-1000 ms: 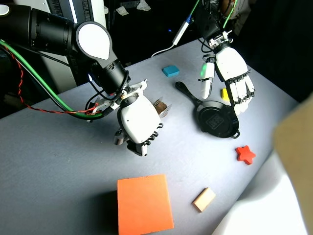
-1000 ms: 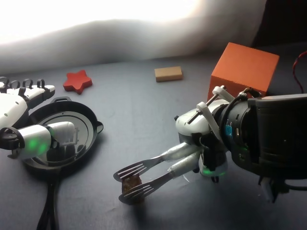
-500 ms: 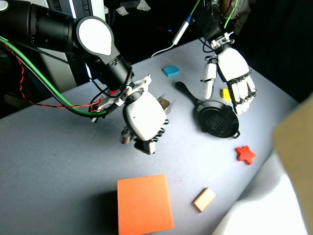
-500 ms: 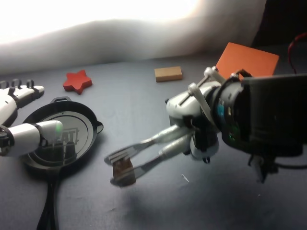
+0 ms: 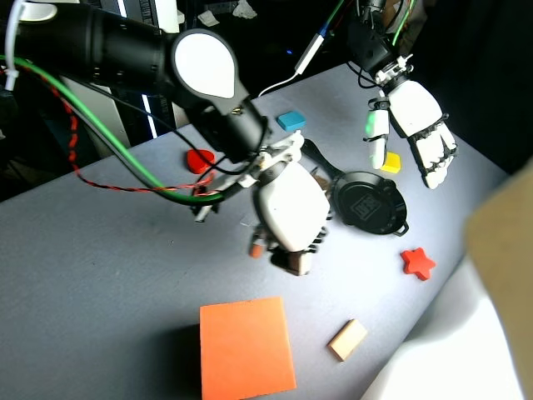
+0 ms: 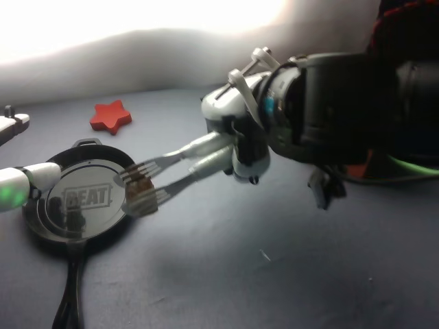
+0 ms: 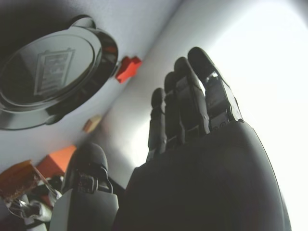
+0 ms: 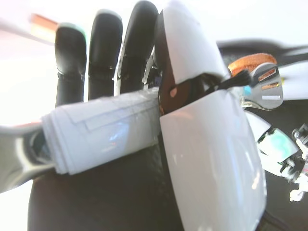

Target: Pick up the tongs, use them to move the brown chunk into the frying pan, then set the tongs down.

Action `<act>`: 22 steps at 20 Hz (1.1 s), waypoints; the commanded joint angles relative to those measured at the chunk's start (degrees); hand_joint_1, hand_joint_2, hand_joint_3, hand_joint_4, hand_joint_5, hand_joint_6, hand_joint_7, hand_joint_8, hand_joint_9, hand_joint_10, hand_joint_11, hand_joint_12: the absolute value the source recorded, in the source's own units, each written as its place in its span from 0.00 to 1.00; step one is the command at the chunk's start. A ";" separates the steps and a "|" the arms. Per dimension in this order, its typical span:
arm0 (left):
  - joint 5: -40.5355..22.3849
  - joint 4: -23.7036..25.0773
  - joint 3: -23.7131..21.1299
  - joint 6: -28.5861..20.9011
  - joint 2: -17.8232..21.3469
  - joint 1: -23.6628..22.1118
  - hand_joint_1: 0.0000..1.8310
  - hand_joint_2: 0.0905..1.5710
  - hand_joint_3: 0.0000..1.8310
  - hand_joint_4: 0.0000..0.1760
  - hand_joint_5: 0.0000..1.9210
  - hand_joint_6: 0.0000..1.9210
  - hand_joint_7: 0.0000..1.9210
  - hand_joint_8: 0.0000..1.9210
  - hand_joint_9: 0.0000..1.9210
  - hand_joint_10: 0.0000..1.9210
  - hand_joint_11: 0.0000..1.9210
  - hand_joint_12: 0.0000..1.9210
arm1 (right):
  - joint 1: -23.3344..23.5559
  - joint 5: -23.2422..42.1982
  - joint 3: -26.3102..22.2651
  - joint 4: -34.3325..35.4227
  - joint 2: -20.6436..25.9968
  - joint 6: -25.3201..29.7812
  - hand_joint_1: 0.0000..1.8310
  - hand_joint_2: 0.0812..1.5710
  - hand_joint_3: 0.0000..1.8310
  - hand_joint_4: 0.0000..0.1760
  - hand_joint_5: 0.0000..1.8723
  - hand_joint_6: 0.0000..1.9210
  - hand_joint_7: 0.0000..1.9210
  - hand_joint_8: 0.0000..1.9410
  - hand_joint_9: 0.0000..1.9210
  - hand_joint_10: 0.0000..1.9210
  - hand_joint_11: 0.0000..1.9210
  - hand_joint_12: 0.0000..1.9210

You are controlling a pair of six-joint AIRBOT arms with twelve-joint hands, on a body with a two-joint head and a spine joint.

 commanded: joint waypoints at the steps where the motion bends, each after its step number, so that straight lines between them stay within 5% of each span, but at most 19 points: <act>1: -6.09 0.98 0.70 -0.14 0.32 -0.12 0.00 0.79 0.00 0.11 0.10 0.00 0.13 0.00 0.15 0.00 0.00 0.48 | 1.11 2.84 1.15 -3.21 -0.64 -0.43 0.68 0.70 0.00 0.00 0.50 0.58 0.54 0.45 0.48 0.54 0.30 0.86; 2: -6.09 0.89 0.95 -0.14 0.32 -0.09 0.00 0.79 0.00 0.14 0.09 0.00 0.12 0.00 0.15 0.00 0.00 0.47 | 1.11 3.45 3.23 -3.20 -2.12 -0.74 0.67 0.70 0.00 0.02 0.51 0.58 0.53 0.46 0.50 0.47 0.31 0.85; 3: -6.09 0.81 1.12 -0.14 0.32 -0.08 0.00 0.79 0.00 0.16 0.08 0.00 0.11 0.00 0.13 0.00 0.00 0.44 | 1.08 3.81 5.15 -3.19 -3.44 -0.74 0.74 0.69 0.00 0.00 0.51 0.56 0.55 0.40 0.48 0.61 0.32 0.85; 5: -6.09 0.48 1.54 -0.14 0.30 -0.08 0.00 0.78 0.00 0.15 0.09 0.00 0.12 0.00 0.14 0.00 0.00 0.45 | 0.84 5.49 9.15 -3.18 -6.13 -1.02 0.75 0.69 0.00 0.00 0.50 0.56 0.56 0.39 0.47 0.65 0.32 0.84; 7: -6.08 0.26 1.99 -0.13 0.19 0.00 0.00 0.78 0.00 0.17 0.08 0.00 0.10 0.00 0.13 0.00 0.00 0.43 | 0.47 7.31 13.41 -3.18 -9.21 -1.76 0.67 0.70 0.00 0.00 0.50 0.59 0.53 0.46 0.51 0.45 0.32 0.84; 13: -6.05 0.06 3.28 -0.13 -0.39 0.29 0.00 0.78 0.00 0.17 0.09 0.00 0.11 0.00 0.14 0.00 0.00 0.43 | -0.36 10.84 23.95 -3.17 -17.20 -1.70 0.67 0.70 0.00 0.02 0.50 0.59 0.54 0.45 0.53 0.40 0.31 0.84; 14: -6.05 0.03 3.32 -0.13 -0.45 0.29 0.00 0.79 0.00 0.18 0.08 0.00 0.11 0.00 0.13 0.00 0.00 0.42 | -0.45 11.05 25.19 -3.17 -18.25 -1.69 0.73 0.69 0.00 0.00 0.49 0.59 0.55 0.40 0.47 0.60 0.30 0.85; 16: -6.05 0.00 3.21 -0.13 -0.52 0.29 0.00 0.78 0.00 0.16 0.09 0.00 0.11 0.00 0.14 0.00 0.00 0.41 | -0.65 11.60 27.07 -3.17 -19.58 -1.33 0.75 0.69 0.00 0.00 0.50 0.58 0.56 0.37 0.47 0.64 0.31 0.85; 18: -6.05 0.00 2.97 -0.14 -0.57 0.28 0.00 0.78 0.00 0.17 0.08 0.00 0.11 0.00 0.13 0.00 0.00 0.41 | -0.85 11.98 27.97 -3.16 -20.18 -1.21 0.66 0.71 0.00 0.00 0.48 0.62 0.51 0.49 0.49 0.46 0.29 0.86; 20: -6.05 0.01 2.77 -0.14 -0.56 0.27 0.00 0.79 0.00 0.18 0.09 0.00 0.11 0.00 0.13 0.00 0.00 0.44 | -1.10 11.83 27.92 -3.16 -20.30 -1.37 0.65 0.72 0.00 0.07 0.47 0.63 0.48 0.54 0.47 0.43 0.25 0.85; 21: -6.05 0.02 2.73 -0.14 -0.56 0.26 0.00 0.78 0.00 0.18 0.09 0.00 0.11 0.00 0.14 0.00 0.00 0.45 | -1.20 11.46 27.81 -3.15 -20.30 -1.40 0.65 0.72 0.00 0.07 0.48 0.62 0.48 0.54 0.45 0.43 0.24 0.86; 22: -6.05 0.03 2.72 -0.14 -0.56 0.25 0.00 0.78 0.00 0.16 0.10 0.00 0.12 0.00 0.14 0.00 0.00 0.45 | -1.24 11.36 27.76 -3.15 -20.29 -1.45 0.62 0.73 0.00 0.00 0.46 0.62 0.48 0.38 0.43 0.43 0.22 0.85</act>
